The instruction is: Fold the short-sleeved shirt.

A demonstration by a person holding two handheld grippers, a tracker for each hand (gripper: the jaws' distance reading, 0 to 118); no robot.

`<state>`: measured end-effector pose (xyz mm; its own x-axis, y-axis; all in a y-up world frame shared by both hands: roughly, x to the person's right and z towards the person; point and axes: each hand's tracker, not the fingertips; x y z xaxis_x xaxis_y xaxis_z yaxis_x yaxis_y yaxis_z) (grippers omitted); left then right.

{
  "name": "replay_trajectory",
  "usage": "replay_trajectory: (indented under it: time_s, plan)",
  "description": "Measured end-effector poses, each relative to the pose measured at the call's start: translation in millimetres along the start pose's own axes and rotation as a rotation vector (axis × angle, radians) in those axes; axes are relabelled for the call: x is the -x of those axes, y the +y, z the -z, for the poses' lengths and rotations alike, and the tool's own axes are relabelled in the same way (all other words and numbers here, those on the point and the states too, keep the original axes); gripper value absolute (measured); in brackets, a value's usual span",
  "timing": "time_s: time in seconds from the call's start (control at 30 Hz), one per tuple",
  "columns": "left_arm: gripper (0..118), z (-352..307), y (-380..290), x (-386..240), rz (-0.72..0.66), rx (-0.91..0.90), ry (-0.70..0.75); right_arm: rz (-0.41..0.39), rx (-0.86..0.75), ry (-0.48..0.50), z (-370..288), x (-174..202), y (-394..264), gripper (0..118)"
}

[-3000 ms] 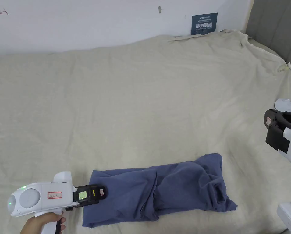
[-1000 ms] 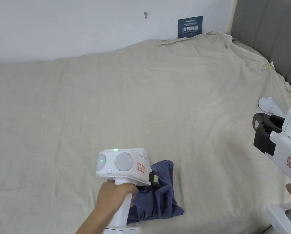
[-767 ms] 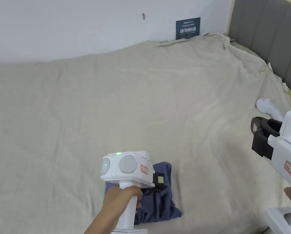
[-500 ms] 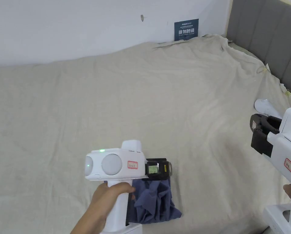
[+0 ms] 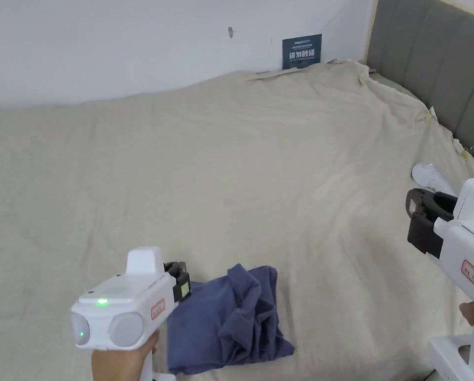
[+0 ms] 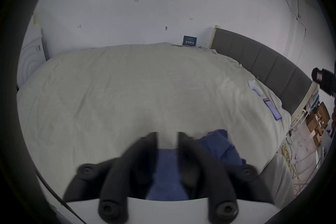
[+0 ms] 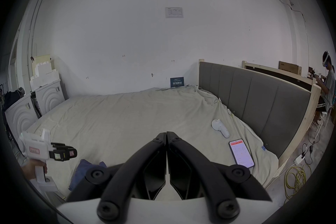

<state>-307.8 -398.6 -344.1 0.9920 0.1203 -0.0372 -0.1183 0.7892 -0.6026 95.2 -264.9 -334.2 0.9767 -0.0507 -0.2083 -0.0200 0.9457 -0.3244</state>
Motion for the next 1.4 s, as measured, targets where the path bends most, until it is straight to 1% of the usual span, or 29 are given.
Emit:
replay_trajectory:
  time_s: [0.07,0.1,0.13,0.33,0.53,0.57,0.67,0.77,0.9,1.07,1.17,1.23,1.3,1.4]
  plan:
    - [4,5.9,-16.4,-7.5,0.058,-0.01,-0.032,0.003,0.002,0.0,-0.1,-1.2,-1.3,0]
    - [1,8.3,-24.0,-14.1,0.083,0.012,-0.005,0.004,0.002,-0.003,-0.3,-1.6,-1.8,0]
    - [1,10.3,-30.6,-20.0,0.088,0.017,-0.009,0.005,0.004,-0.005,-0.4,-2.2,-2.1,0]
    - [0,35.4,-63.9,-63.1,0.104,0.067,-0.054,0.008,0.016,-0.016,-1.4,-8.2,-2.7,0]
    - [0,45.0,-66.0,-109.5,0.099,0.057,-0.098,0.003,0.017,-0.038,-4.5,-17.3,-3.1,0]
    - [0,48.3,-66.9,-116.5,0.107,0.061,-0.126,0.006,0.019,-0.042,-4.4,-18.9,-3.7,0]
    - [0,58.2,-72.3,-135.8,0.143,0.072,-0.119,0.016,0.025,-0.048,-4.5,-21.7,-5.4,0]
    - [0,65.0,-75.7,-142.7,0.141,0.09,-0.124,0.013,0.028,-0.052,-5.5,-22.3,-6.2,0]
    - [0,57.9,-70.1,-142.4,0.138,0.081,-0.143,0.011,0.027,-0.055,-7.3,-21.4,-5.5,0]
    - [0,22.1,-37.3,-128.7,0.071,-0.071,-0.178,0.003,-0.01,-0.048,-11.6,-12.9,0.6,0]
    - [0,-2.8,-12.6,-117.3,0.092,-0.183,-0.15,-0.011,-0.043,-0.045,-14.3,-3.3,5.7,0]
    - [0,-17.4,2.9,-106.1,0.079,-0.243,-0.136,-0.03,-0.067,-0.043,-16.2,5.0,8.9,0]
    - [0,-30.6,16.7,-89.4,0.025,-0.312,-0.114,-0.041,-0.093,-0.042,-18.3,14.3,11.7,0]
    - [0,-45.9,34.0,-64.0,-0.004,-0.378,-0.057,-0.059,-0.136,-0.034,-20.0,28.6,15.0,0]
